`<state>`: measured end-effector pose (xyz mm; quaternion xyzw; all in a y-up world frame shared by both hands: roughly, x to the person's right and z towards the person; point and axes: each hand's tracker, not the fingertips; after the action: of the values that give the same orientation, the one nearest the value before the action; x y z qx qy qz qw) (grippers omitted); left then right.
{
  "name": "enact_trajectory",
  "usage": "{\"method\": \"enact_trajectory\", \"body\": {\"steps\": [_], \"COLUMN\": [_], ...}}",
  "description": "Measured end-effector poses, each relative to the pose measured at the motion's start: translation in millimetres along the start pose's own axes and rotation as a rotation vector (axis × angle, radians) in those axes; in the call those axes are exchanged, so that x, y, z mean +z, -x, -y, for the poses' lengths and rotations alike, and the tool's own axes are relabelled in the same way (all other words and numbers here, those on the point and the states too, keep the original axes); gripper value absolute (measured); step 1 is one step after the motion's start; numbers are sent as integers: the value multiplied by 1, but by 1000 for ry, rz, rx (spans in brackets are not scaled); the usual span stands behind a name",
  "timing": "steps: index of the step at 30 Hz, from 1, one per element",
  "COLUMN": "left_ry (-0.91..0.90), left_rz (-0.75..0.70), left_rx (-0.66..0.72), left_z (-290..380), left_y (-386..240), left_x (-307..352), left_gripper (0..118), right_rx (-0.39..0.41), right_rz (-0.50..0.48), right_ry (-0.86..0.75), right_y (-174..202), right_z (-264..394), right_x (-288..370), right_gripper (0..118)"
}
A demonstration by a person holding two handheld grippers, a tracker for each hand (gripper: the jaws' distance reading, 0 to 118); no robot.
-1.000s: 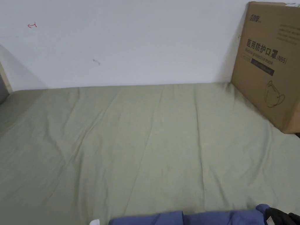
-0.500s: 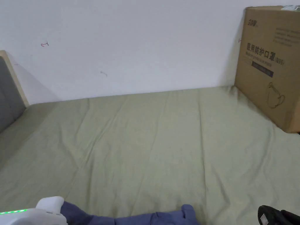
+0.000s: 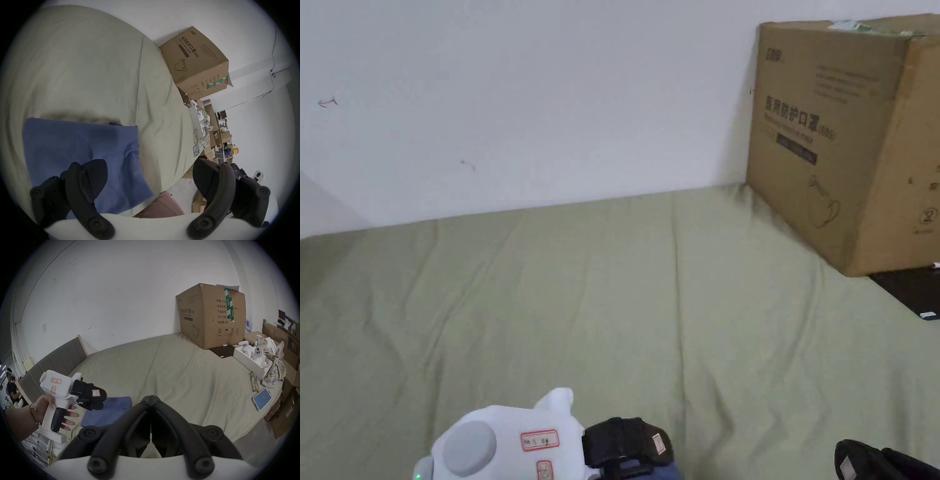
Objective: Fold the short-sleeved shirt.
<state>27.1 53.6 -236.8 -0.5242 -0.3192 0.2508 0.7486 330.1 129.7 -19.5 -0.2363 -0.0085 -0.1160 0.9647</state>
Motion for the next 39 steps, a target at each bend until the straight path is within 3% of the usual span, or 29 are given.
{"method": "enact_trajectory", "body": {"steps": [5, 6, 7, 8, 9, 16, 19, 24, 27, 29, 33, 37, 39], "left_ry": [-128, -134, -134, -112, -87, 88, 203, 105, -87, -301, -680, -943, -1029], "left_rz": [-155, -174, -184, -201, -219, -109, -235, -4, 32, -48, -214, -426, -497], "left_rx": [-165, -194, -220, -243, -265, -222, -181, 35, -93, -265, -477, -675, -686], "left_z": [9, 13, 16, 18, 21, 34, 41, 36, 43, 49, 69, 99, 115], "left_y": [14, 15, 13, 12, 11, -1, 8, 14, -7, -27, -60, -82, -79], "left_x": [50, 53, 57, 51, 43, -49, -98, -92, -41, 12, 106, 163, 174], "left_gripper": [109, 93, 65, 30, 6, 6, 5, 5, 5, 5, 4, 4, 3], "right_rx": [-10, -12, -13, -15, -16, -9, -4, -16, -13, -13, -2, 59, 101], "right_rz": [-3, -5, -7, -8, -8, -4, 12, 19, 8, -11, -59, -98, -21], "right_ry": [2, 3, 4, 6, 9, 27, 39, 56, 52, 30, -96, -390, -513], "right_y": [-3, -3, -4, -3, -3, -7, -11, -14, -12, -7, 9, 32, 45], "right_z": [4, 4, 4, 5, 5, 8, 10, 11, 6, 1, -14, -23, -23], "right_x": [-8, -9, -11, -12, -13, -14, -15, -14, -10, -7, 5, 24, 33], "right_gripper": [0, 0, 0, 0, 0, 0, 0, 0, 0, 0, 0, 0, 0]}}
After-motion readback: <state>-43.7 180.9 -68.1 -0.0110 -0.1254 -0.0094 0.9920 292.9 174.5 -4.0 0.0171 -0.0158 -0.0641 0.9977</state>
